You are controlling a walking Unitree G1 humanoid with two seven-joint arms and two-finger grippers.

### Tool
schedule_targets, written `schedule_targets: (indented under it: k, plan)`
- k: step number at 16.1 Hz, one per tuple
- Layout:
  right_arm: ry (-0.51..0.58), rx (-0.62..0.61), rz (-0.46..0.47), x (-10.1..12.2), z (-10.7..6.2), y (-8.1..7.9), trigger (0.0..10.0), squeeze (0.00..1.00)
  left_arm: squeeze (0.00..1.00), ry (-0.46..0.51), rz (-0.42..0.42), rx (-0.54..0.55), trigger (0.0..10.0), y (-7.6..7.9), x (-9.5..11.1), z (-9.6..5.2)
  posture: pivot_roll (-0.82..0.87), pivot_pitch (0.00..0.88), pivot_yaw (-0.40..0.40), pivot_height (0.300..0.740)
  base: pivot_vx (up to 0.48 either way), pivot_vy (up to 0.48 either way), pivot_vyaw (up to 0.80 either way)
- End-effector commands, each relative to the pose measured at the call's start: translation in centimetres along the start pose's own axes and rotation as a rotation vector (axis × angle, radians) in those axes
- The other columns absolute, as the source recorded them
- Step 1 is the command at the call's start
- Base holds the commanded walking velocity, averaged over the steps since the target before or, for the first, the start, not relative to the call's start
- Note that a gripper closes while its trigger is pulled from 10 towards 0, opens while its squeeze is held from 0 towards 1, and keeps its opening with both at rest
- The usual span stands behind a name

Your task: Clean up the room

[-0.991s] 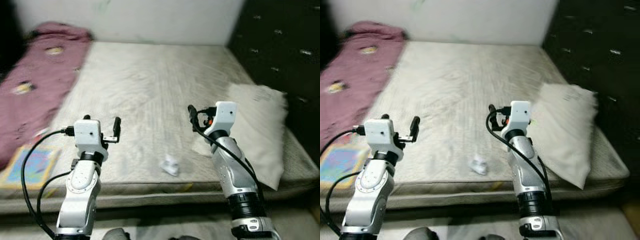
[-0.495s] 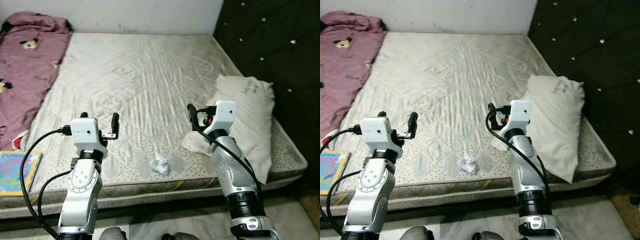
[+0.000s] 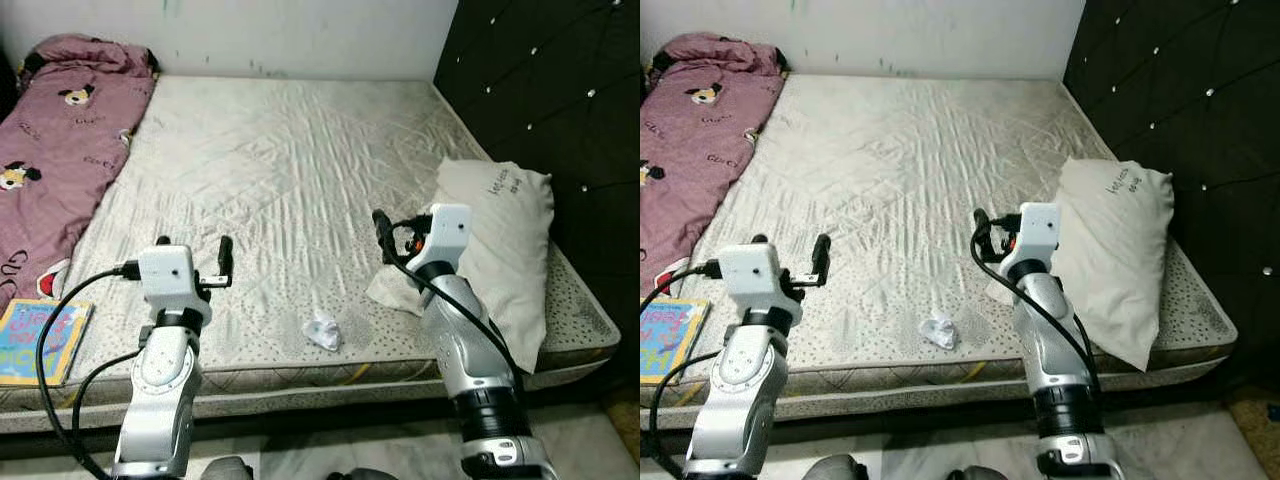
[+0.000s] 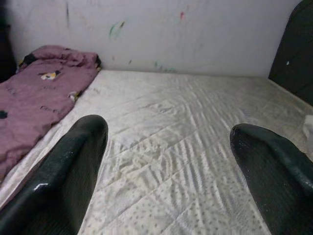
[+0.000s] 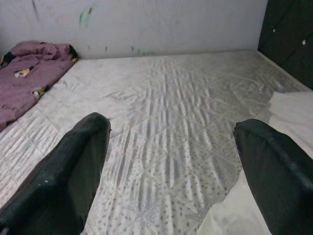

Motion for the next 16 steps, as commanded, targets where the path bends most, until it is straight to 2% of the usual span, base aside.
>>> schedule_targets:
  k: [1, 5, 14, 16]
  plan:
    - [0.000, 0.015, -0.033, 0.0, -0.4, 0.1, 10.0, 0.00, 0.00, -0.005, 0.023, 0.035, 10.0, -0.8, 0.0, -0.3, 0.11, 0.011, -0.054, 0.740, 0.000, 0.000, 0.00]
    - [-0.045, -0.025, -0.101, -2.1, -1.9, 1.7, 10.0, 0.00, 0.00, -0.024, 0.032, 0.068, 10.0, -1.5, -0.5, -0.8, 0.11, 0.018, -0.050, 0.740, 0.000, 0.000, 0.00]
    - [-0.038, -0.006, -0.092, -2.1, -1.7, 1.2, 10.0, 0.00, 0.00, -0.043, 0.029, 0.058, 10.0, -1.4, -0.8, -0.6, 0.11, 0.015, -0.047, 0.740, 0.000, 0.000, 0.00]
    - [-0.036, 0.000, -0.092, -2.0, -1.6, 1.1, 10.0, 0.00, 0.00, -0.044, 0.028, 0.059, 10.0, -1.4, -0.8, -0.5, 0.11, 0.014, -0.048, 0.720, 0.000, 0.000, 0.00]
Point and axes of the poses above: a point about 5 cm out from each wrist's last joint towards the gripper, its own z axis pointing out of the wrist towards the gripper, its own x axis along the axis of the wrist's last joint, y = z × x, the point moved 2 cm from there along z, pointing out of the wrist towards the gripper, and after that the axes turned 3 degrees about -z, right-handed, at the moved point
